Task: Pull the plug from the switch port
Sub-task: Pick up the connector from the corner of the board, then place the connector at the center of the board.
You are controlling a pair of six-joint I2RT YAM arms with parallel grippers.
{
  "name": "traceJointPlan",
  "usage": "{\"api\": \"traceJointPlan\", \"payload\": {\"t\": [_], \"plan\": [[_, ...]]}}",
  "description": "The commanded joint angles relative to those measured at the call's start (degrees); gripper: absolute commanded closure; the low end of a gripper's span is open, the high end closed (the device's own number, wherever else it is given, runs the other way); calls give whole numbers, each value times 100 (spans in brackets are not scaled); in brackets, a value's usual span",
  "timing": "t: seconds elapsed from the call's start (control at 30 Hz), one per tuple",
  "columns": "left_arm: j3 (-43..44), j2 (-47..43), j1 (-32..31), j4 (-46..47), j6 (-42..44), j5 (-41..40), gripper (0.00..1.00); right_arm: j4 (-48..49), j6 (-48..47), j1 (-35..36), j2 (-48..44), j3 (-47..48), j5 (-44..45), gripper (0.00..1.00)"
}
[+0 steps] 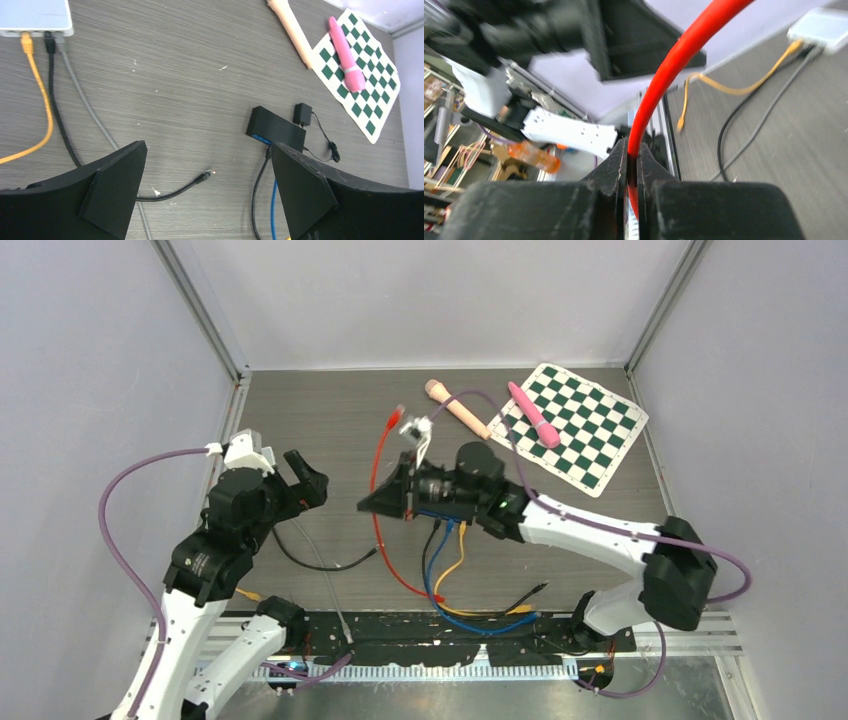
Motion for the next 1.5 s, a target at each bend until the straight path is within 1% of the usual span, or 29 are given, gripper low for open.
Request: {"api": "traceJointPlan", "payload": {"t": [0.0, 0.07, 0.13, 0.2, 0.23, 0.3, 0.33, 0.37, 0.43, 0.47, 0.5, 0.53, 0.57, 0.63, 0.73, 0.8, 0.87, 0.93, 1.03, 1.17, 1.2, 1.23, 1.33, 1.4, 1.47], "plan": [[-189, 172, 78, 57, 48, -125, 0, -150, 50, -480, -999, 382, -143, 95], [-272, 294, 79, 188, 40, 76, 0, -373, -68, -736, -1399, 332, 24, 95], [-355, 471, 86, 317, 28, 292, 0, -899, -260, -939, -1740, 313, 177, 95], [-372, 629, 88, 379, 31, 465, 0, -1537, -629, -1070, -2057, 368, 585, 95], [-373, 710, 88, 395, 38, 531, 0, -1640, -805, -1120, -2273, 350, 799, 95], [-379, 853, 88, 423, 37, 639, 0, -1541, -784, -1201, -2515, 187, 785, 95], [-386, 915, 88, 444, 35, 728, 0, -1330, -640, -1217, -2572, 97, 705, 95], [-398, 966, 96, 464, 38, 788, 0, -1228, -535, -1236, -2558, 82, 464, 95], [-402, 1053, 97, 500, 42, 892, 0, -758, -157, -1248, -2372, 143, -53, 95], [-404, 1085, 97, 499, 42, 916, 0, -534, 269, -1235, -2143, 140, -475, 95], [-405, 1090, 97, 484, 37, 904, 0, -34, 512, -1230, -2027, 99, -642, 95], [-412, 1077, 93, 471, 23, 887, 0, 184, 968, -1178, -1774, 83, -877, 95], [-425, 1066, 101, 459, 7, 855, 0, 479, 1112, -1131, -1658, 60, -944, 95], [-457, 972, 108, 409, -42, 731, 0, 473, 1176, -887, -1373, 87, -951, 95], [-508, 801, 163, 238, -125, 454, 0, 215, 940, -411, -945, 240, -755, 95], [-583, 661, 231, 148, -174, 303, 0, 80, 1005, -207, -593, 375, -705, 95], [-657, 528, 352, 40, -235, 182, 0, 188, 1173, -67, -272, 390, -673, 95], [-733, 400, 466, -71, -301, 81, 0, 243, 1350, 4, 24, 376, -618, 95], [-849, 170, 650, -151, -315, 33, 1, 781, 1736, 54, 347, 363, -835, 95], [-959, 42, 809, -189, -274, 33, 0, 644, 1995, 80, 743, 672, -1125, 95], [-959, 38, 835, -215, -261, 26, 0, 803, 2087, 96, 817, 719, -1173, 95], [-956, 42, 862, -238, -253, 6, 0, 954, 2374, 129, 950, 723, -1229, 95], [-937, 50, 924, -329, -255, -88, 0, 1888, 3169, 187, 1362, 622, -1263, 95], [-932, 7, 963, -384, -251, -152, 0, 2025, 3210, 222, 1584, 592, -1237, 95], [-947, -39, 997, -435, -249, -211, 0, 1925, 3029, 239, 1761, 536, -1106, 95]]}}
